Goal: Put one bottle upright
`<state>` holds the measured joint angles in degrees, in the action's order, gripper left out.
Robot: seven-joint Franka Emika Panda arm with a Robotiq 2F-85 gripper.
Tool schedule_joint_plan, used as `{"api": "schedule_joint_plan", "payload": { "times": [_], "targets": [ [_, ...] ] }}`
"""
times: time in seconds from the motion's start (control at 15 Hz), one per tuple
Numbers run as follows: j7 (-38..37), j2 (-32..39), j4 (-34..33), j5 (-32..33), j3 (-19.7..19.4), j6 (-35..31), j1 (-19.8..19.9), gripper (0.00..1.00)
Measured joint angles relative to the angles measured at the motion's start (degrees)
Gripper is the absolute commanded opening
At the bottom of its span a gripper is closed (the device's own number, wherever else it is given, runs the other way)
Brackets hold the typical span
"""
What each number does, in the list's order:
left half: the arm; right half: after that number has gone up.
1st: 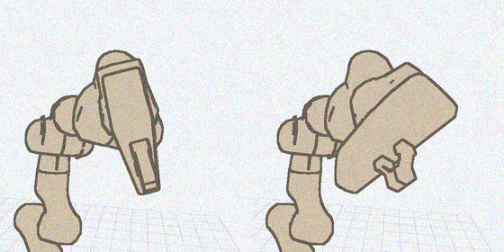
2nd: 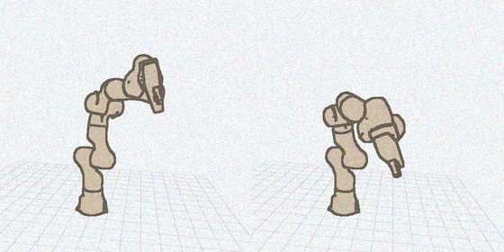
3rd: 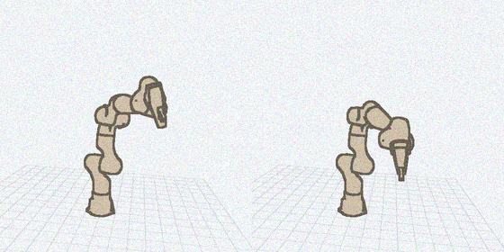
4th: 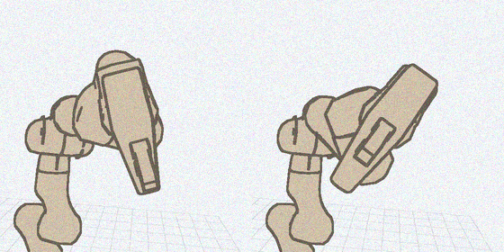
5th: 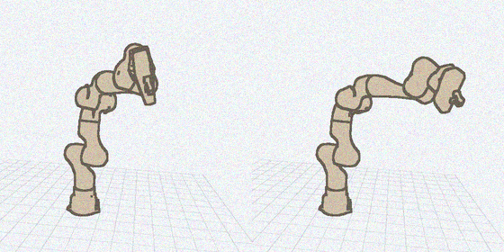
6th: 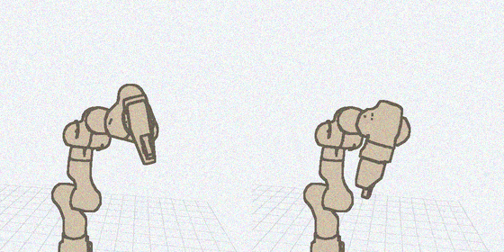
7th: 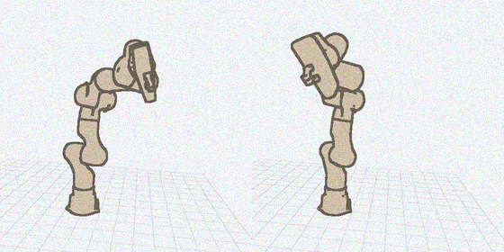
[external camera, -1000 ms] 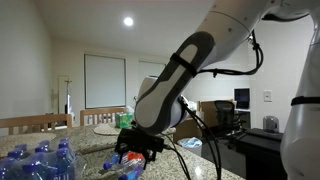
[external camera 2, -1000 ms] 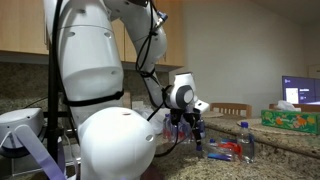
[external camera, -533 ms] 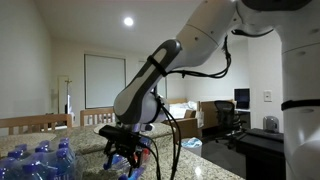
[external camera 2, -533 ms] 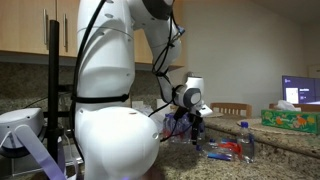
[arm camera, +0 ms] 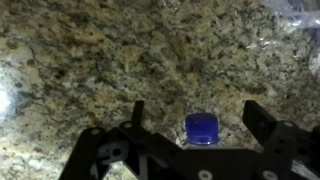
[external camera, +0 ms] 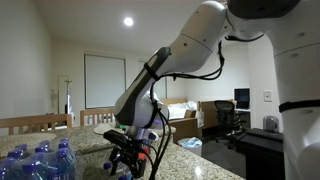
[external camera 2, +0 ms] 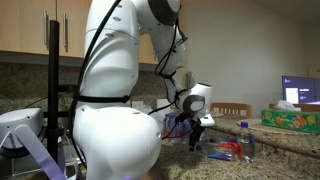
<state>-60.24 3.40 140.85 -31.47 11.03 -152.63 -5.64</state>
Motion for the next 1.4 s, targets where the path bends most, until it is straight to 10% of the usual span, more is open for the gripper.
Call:
{"api": "schedule_joint_plan", "payload": {
  "times": [0.07, 0.13, 0.8, 1.4],
  "targets": [
    [0.3, 0.0, 0.1, -0.6, -0.5, 0.0, 0.0, 1.00],
    [1.0, 0.0, 0.2, -1.0, -0.9, 0.0, 0.0, 0.75],
    [11.2, 0.0, 0.9, -5.6, -3.1, 0.3, 0.0, 0.15],
    [32.8, -1.1, 0.6, -20.2, -3.6, 6.4, 0.1, 0.13]
  ]
}}
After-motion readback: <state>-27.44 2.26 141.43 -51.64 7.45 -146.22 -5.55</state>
